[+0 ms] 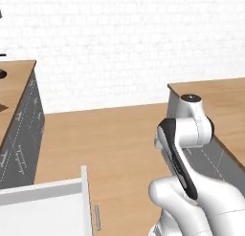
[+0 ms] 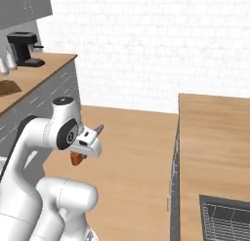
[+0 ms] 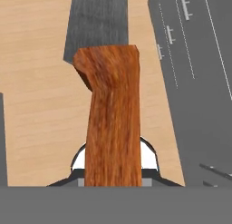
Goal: Pick up the knife from the drawer and place it on the cutting board. Then place the meat from the plate to the cutting board.
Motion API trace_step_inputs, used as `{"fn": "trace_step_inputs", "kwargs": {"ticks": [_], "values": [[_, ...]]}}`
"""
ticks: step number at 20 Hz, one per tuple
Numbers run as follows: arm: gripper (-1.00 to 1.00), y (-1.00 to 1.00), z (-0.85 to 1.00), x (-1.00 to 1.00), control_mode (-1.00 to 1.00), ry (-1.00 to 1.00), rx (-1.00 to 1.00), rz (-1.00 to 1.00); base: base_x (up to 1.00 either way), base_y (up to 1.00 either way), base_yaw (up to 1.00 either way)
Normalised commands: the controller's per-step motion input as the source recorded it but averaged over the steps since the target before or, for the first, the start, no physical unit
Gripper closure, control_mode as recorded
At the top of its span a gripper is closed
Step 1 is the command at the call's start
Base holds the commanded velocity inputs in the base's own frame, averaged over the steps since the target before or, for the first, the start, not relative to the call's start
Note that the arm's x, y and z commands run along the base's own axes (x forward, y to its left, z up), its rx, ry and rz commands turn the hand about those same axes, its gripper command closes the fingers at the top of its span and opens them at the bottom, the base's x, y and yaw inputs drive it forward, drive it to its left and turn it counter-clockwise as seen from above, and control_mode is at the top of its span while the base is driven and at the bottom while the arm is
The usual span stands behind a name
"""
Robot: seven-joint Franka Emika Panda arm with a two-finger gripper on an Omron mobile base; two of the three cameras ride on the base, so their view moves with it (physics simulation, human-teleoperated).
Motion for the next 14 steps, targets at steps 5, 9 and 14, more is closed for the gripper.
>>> {"fn": "trace_step_inputs", "kwargs": {"ticks": [5, 9, 14], "values": [[1.0, 0.0, 0.0, 0.0, 1.0, 0.0, 0.0, 0.0, 1.0, -0.06, 0.18], [1.0, 0.0, 0.0, 0.0, 1.0, 0.0, 0.0, 0.0, 1.0, -0.07, 0.28], [1.0, 0.0, 0.0, 0.0, 1.0, 0.0, 0.0, 0.0, 1.0, 0.0, 0.45]]}}
